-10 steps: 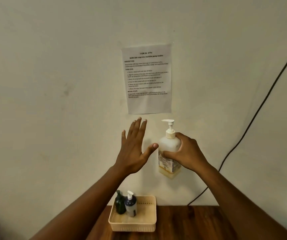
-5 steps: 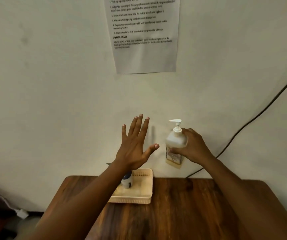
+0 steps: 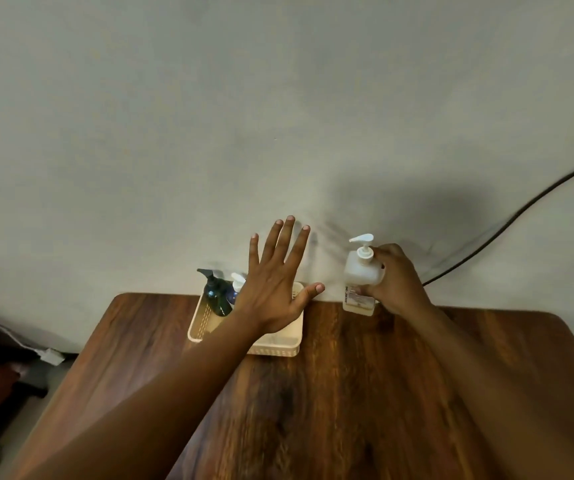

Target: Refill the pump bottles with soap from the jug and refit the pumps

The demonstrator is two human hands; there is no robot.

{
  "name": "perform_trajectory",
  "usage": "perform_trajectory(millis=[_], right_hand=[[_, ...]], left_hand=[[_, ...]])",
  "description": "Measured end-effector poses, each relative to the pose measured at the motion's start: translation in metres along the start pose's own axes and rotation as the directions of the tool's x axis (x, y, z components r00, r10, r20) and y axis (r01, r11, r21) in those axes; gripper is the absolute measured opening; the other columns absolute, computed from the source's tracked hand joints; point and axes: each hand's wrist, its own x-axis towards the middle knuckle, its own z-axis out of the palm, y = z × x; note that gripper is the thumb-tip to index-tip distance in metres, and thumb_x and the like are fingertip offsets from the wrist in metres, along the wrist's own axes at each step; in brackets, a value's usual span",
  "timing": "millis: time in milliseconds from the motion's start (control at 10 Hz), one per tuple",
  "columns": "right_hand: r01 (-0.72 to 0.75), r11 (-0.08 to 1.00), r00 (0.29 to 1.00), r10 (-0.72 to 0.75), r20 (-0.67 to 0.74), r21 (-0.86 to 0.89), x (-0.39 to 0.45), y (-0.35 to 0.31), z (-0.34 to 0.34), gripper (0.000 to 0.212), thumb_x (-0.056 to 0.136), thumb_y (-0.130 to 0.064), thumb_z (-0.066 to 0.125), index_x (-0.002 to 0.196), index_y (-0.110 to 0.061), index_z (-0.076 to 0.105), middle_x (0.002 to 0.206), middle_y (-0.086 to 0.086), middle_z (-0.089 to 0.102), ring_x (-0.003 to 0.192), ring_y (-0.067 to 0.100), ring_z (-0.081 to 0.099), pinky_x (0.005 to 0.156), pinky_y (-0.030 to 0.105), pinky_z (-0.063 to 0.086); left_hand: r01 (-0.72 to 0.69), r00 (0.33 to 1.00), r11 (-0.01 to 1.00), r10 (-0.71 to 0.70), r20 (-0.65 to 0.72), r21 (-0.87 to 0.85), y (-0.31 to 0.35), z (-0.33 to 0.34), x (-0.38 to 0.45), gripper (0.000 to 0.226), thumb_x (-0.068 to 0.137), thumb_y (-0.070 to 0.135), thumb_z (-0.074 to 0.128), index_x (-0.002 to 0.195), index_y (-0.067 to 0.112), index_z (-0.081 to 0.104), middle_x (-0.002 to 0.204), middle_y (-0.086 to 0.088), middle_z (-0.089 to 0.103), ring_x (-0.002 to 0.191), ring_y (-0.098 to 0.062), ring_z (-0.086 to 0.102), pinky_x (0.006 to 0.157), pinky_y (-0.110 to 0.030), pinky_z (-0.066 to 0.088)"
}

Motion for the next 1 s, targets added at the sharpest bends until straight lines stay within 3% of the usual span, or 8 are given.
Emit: perform_trajectory(millis=[200,500,800,900,1000], right_hand=[[-0.005,1.0,0.997,0.006,-0.076,0.024,-0.008,0.033,0.037,0.066,0.066,-0.006,0.088,0.127,-0.015,0.065,0.131,0.004,0.056,0.113,0.025,0.059,0.094,0.037,0.05],[-0.027,0.999,0.994,0.031,-0.108,0.033,-0.005,0.071,0.069,0.079,0.062,0.007,0.086,0.133,-0.01,0.058,0.134,0.006,0.05,0.113,0.017,0.053,0.093,0.019,0.037],[-0.122,0.992,0.989,0.119,-0.087,-0.033,-0.003,0.079,0.071,0.08,0.061,0.004,0.09,0.129,-0.013,0.051,0.135,0.007,0.046,0.115,0.026,0.057,0.089,0.027,0.044],[-0.158,0.987,0.986,0.157,-0.056,-0.028,-0.005,0.077,0.069,0.089,0.063,-0.003,0.092,0.137,-0.013,0.044,0.142,0.01,0.042,0.122,0.029,0.054,0.095,0.031,0.047],[-0.173,0.984,0.984,0.17,-0.053,-0.04,-0.016,0.07,0.059,0.103,0.064,-0.022,0.095,0.147,-0.014,0.034,0.15,0.011,0.036,0.133,0.032,0.043,0.104,0.042,0.046]], left_hand=[[0.021,0.999,1.0,-0.021,0.033,0.002,-0.006,0.026,-0.008,0.089,0.098,0.07,0.033,0.165,0.025,-0.003,0.173,-0.003,-0.014,0.16,-0.022,-0.014,0.124,-0.065,0.001],[0.036,0.997,0.999,-0.035,0.073,-0.006,-0.017,0.052,-0.021,0.088,0.098,0.069,0.035,0.165,0.026,-0.002,0.173,-0.003,-0.014,0.16,-0.022,-0.014,0.125,-0.064,0.002],[0.058,0.994,0.998,-0.058,0.089,0.002,-0.02,0.054,-0.025,0.087,0.098,0.072,0.03,0.165,0.028,-0.003,0.173,-0.002,-0.014,0.16,-0.023,-0.014,0.125,-0.064,0.002],[0.054,0.995,0.998,-0.055,0.084,0.025,-0.019,0.048,-0.027,0.088,0.097,0.073,0.03,0.165,0.028,-0.005,0.173,-0.002,-0.015,0.159,-0.022,-0.015,0.125,-0.063,0.0],[0.07,0.993,0.997,-0.073,0.087,0.037,-0.017,0.031,-0.031,0.088,0.097,0.074,0.027,0.165,0.028,-0.006,0.173,-0.002,-0.016,0.159,-0.022,-0.016,0.126,-0.062,-0.002]])
